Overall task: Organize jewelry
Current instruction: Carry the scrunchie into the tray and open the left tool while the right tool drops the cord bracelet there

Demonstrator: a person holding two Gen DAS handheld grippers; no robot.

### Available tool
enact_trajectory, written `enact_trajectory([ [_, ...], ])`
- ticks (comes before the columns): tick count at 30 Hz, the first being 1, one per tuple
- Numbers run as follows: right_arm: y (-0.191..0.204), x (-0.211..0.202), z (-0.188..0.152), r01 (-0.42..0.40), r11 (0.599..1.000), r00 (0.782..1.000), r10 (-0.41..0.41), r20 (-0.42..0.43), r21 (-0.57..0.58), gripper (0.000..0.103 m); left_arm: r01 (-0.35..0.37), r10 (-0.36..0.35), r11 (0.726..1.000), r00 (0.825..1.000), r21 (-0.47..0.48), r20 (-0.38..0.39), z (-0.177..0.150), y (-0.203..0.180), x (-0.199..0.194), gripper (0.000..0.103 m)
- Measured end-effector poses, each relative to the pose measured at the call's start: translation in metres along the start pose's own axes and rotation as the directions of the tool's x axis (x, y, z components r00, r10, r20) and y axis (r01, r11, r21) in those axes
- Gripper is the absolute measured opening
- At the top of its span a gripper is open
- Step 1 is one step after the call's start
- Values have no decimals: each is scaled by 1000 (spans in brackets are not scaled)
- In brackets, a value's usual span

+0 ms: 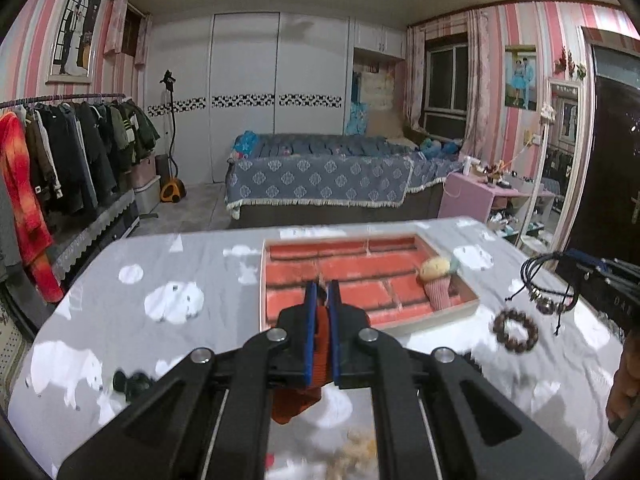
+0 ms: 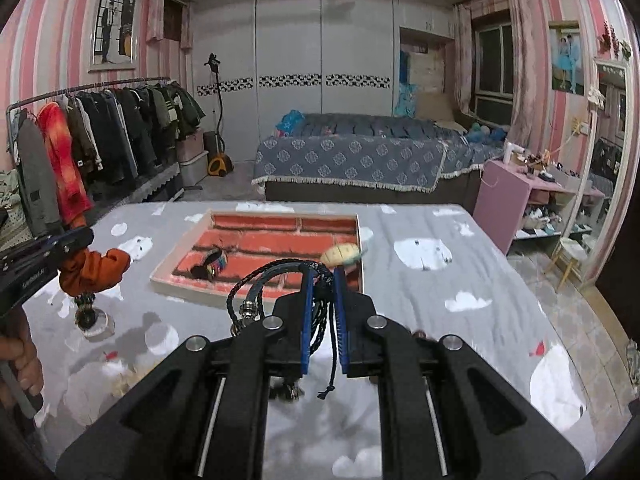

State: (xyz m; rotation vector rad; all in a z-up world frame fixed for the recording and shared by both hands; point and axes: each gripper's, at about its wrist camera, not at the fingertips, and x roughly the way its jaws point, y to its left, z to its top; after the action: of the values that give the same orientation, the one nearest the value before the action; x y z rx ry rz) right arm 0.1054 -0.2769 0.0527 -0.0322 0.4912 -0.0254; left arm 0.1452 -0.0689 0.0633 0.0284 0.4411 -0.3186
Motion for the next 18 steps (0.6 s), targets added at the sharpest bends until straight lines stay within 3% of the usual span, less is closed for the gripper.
enact_trajectory([
  [8, -3, 29, 41, -19, 1000, 999, 19, 45, 7, 11, 34, -34, 999, 999, -4, 5, 37, -8, 35, 6],
  [15, -2, 75, 62, -51, 999, 998, 50, 39, 12, 11, 71, -71, 997, 997, -43, -14, 42, -10, 78, 6],
  [18, 0, 103, 65, -100, 995, 995, 99, 26, 8, 11, 68, -70, 997, 997, -36, -34, 41, -11, 100, 6],
])
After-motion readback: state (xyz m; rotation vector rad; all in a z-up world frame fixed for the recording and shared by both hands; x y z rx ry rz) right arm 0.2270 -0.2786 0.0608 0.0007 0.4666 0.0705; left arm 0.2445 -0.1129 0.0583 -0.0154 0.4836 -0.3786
